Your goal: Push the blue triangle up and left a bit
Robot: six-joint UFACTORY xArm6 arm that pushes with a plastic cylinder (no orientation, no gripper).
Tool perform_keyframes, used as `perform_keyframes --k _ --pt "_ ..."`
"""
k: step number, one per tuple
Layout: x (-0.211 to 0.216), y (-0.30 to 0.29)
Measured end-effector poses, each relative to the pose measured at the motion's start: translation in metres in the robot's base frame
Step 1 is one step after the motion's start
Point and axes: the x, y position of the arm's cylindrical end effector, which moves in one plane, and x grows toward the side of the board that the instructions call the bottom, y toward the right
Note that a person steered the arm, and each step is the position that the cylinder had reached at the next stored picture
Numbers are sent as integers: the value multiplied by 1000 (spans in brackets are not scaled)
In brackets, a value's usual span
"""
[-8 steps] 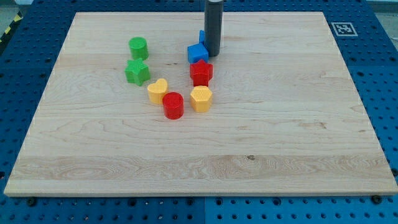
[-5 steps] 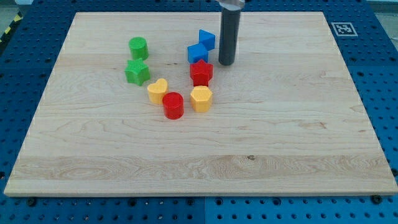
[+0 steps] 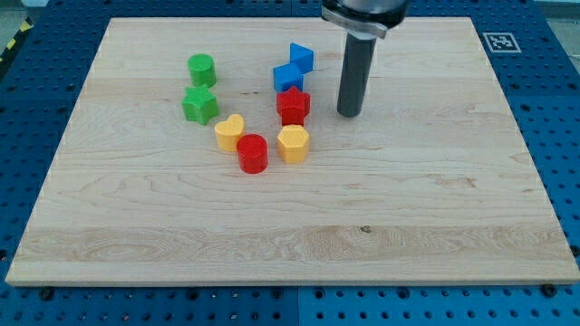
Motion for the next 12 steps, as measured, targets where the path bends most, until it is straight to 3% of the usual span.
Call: perform_keyframes --k 2,8,11,12 --pt "-82 -48" --pt "-107 -45" --pt "-107 -91" --pt "-105 -53"
